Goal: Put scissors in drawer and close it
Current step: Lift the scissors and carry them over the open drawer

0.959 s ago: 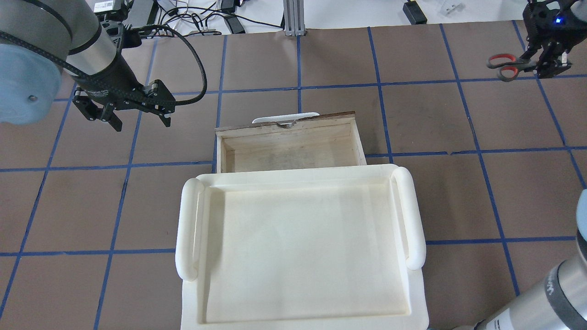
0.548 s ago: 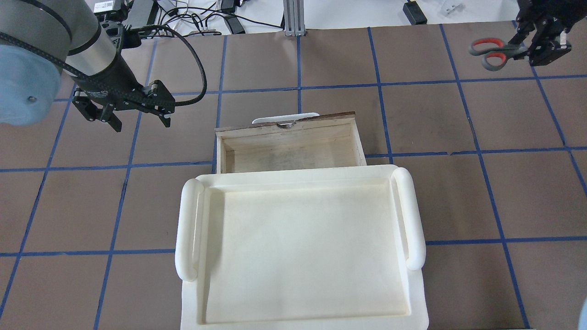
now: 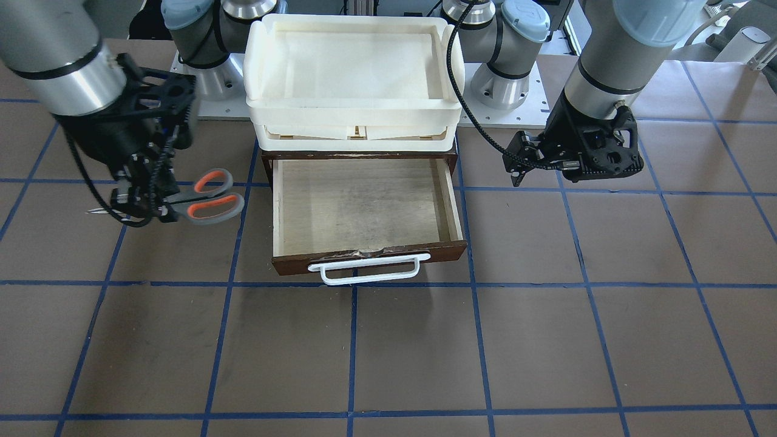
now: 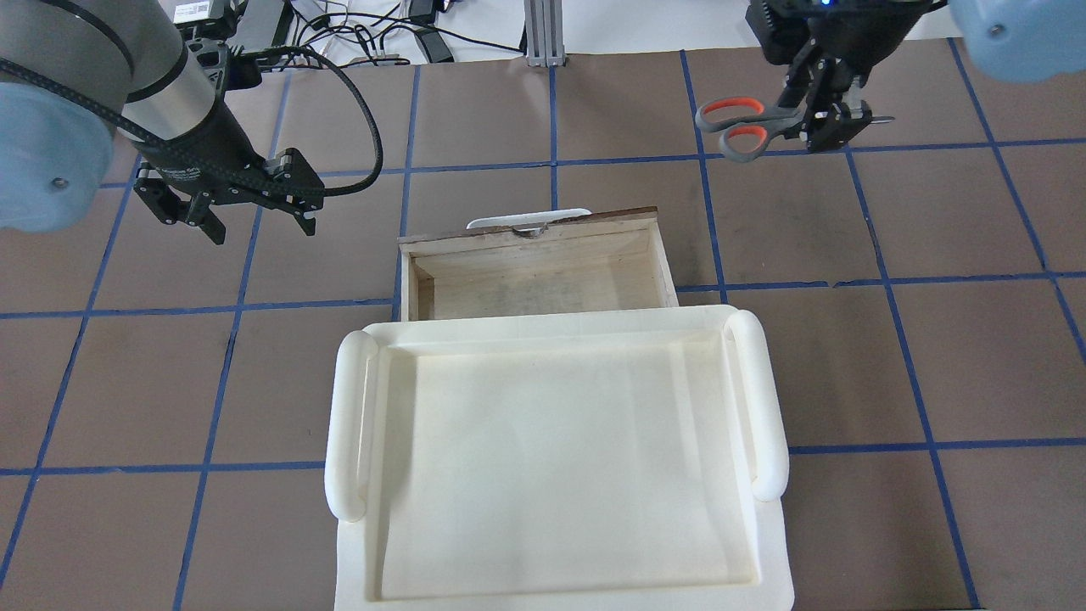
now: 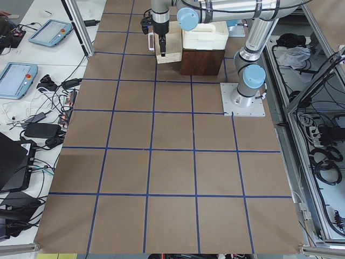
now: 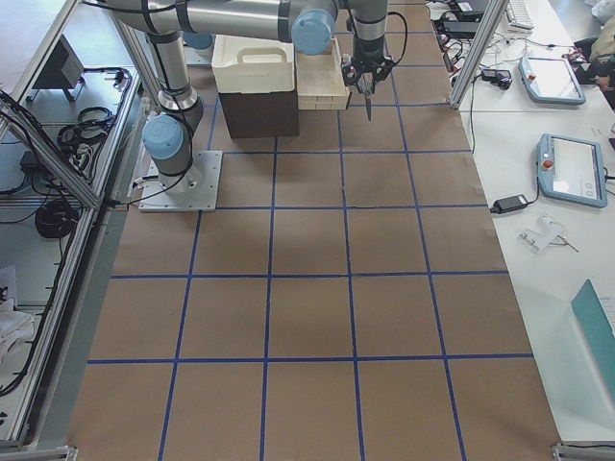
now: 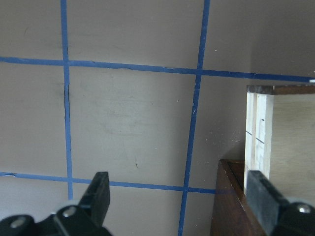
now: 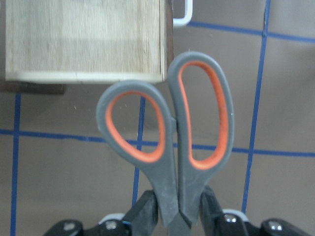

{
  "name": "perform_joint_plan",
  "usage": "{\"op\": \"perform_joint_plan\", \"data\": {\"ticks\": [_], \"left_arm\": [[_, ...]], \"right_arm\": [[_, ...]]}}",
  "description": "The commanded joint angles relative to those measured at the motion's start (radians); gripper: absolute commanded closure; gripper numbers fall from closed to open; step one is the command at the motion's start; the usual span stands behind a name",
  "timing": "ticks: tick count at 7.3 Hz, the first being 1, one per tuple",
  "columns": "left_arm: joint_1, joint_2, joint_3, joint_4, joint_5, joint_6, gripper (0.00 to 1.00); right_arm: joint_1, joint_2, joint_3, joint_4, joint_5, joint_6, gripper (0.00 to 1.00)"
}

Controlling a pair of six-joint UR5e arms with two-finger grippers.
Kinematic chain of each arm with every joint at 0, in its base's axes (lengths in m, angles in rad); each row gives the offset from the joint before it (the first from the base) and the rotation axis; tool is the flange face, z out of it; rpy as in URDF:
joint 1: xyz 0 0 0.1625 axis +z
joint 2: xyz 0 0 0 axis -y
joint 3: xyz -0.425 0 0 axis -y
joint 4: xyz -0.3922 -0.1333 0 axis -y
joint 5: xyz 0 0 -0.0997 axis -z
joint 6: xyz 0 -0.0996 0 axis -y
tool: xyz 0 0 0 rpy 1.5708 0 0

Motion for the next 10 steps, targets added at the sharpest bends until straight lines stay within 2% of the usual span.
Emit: {"op": "perform_joint_plan", "data": {"ticks": [1, 3, 6, 7, 10], "left_arm": [[0.000, 0.000, 0.000, 0.000, 0.000, 0.000, 0.00], [0.000, 0.000, 0.000, 0.014, 0.000, 0.000, 0.00], [0.000, -0.005, -0.003, 0.014, 0.002, 0.000, 0.00], [0.000, -0.002, -0.008, 0.014, 0.002, 0.000, 0.00], [0.000, 0.002, -0.009, 0.018, 0.002, 0.000, 0.00]], "right_arm": [[0.180, 0.015, 0.051, -0.088, -0.009, 0.105, 0.93], [0.329, 0.073, 0.080, -0.137, -0.036, 0.131, 0.94], [0.466, 0.166, 0.081, -0.219, -0.079, 0.289, 0.94], [0.471, 0.193, 0.079, -0.224, -0.110, 0.294, 0.94], [0.475, 0.210, 0.081, -0.236, -0.116, 0.352, 0.91]]}}
